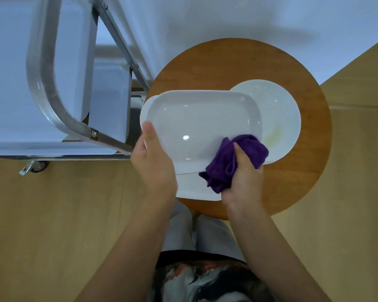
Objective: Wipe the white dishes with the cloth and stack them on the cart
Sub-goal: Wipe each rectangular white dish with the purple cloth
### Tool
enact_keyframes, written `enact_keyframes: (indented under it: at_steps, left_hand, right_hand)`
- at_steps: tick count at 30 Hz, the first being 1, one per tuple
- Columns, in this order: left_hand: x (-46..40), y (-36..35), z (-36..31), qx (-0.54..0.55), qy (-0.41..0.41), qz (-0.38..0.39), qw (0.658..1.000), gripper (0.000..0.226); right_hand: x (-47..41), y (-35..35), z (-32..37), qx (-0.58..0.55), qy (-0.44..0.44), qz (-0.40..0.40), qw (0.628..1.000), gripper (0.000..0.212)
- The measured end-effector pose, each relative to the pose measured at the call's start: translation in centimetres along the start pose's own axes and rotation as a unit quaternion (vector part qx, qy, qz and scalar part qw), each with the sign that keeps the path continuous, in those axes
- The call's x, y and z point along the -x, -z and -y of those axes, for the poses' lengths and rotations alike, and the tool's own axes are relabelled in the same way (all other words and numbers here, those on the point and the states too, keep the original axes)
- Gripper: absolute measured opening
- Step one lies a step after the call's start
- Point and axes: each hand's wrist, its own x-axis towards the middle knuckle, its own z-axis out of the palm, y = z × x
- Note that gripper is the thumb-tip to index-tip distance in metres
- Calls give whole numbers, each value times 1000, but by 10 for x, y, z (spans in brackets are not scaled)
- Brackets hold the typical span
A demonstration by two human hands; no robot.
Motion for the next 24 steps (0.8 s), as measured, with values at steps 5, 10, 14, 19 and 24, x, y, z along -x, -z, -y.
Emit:
enact_keyframes:
  at_steps: [5, 10, 14, 19, 24]
  left_hand:
    - [20, 8, 24, 21, 64, 119, 991, 35]
    - [-35, 30, -9, -59, 155, 286, 944, 55]
    - [-28, 17, -10, -126, 210, 363, 899, 39]
    - [-23, 8, -4, -60, 208, 275, 937, 24]
    - [-23, 5, -2, -20, 203, 219, 954, 33]
  right_hand:
    - [-16, -7, 28, 79, 51, -13, 995, 34]
    - [-20, 3, 57, 290, 178, 36, 939, 55]
    - [-17, -9, 51, 316, 180, 60, 930, 53]
    - [-12, -1, 26, 344, 178, 89, 918, 42]
    - [4, 14, 2, 364, 161, 103, 912, 45]
